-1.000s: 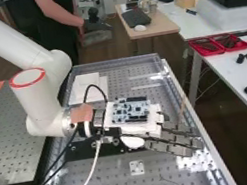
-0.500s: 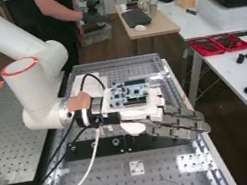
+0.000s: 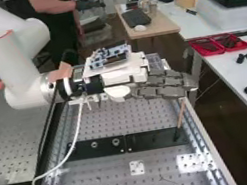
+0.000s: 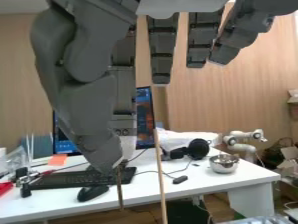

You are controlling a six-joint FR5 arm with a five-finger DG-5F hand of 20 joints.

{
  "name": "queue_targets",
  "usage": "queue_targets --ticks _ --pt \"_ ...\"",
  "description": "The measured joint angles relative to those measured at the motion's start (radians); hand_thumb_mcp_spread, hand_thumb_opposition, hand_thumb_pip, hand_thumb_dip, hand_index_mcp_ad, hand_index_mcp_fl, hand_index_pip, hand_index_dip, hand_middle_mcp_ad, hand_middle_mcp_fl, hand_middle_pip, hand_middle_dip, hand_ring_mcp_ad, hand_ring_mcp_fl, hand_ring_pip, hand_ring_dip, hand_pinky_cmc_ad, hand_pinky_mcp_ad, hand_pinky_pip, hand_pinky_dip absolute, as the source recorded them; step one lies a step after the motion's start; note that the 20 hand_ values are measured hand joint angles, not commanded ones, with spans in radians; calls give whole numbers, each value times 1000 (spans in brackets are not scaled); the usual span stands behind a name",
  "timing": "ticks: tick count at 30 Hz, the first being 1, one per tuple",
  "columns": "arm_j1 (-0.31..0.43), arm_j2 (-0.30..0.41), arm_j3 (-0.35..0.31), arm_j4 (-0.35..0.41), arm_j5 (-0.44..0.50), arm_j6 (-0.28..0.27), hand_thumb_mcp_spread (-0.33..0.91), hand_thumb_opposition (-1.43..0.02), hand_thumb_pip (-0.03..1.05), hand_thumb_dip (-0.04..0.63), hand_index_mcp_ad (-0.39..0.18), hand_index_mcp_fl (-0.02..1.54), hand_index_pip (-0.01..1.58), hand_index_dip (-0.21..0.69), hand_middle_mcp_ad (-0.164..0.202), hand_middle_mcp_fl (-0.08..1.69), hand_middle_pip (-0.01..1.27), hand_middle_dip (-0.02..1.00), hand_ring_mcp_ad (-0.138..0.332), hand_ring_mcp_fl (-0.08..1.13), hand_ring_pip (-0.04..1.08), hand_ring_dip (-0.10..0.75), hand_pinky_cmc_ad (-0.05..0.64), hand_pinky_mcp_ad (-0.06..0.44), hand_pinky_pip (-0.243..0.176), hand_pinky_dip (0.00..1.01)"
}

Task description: Grab the drill bit and place it in the clear container

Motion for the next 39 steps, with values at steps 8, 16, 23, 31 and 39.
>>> queue_targets --ticks 8,16,23,31,39 --pt "62 76 -45 1 -11 -6 553 -988 499 264 -148 913 1038 79 75 250 143 140 171 94 99 -24 291 145 -80 178" --pt "116 114 -70 11 -44 3 550 -997 496 264 -148 929 1005 96 75 250 143 140 169 94 99 -24 291 145 -80 178" --pt "157 127 -80 18 -74 13 552 -997 496 264 -148 946 972 110 77 250 143 140 169 94 99 -24 291 148 -80 178" --pt "198 130 -83 21 -98 30 552 -998 496 265 -147 946 972 108 75 250 140 143 169 94 99 -24 291 145 -80 178" --pt "228 121 -80 19 -121 35 550 -997 496 265 -147 949 970 112 75 250 138 140 169 98 101 -24 291 145 -80 178"
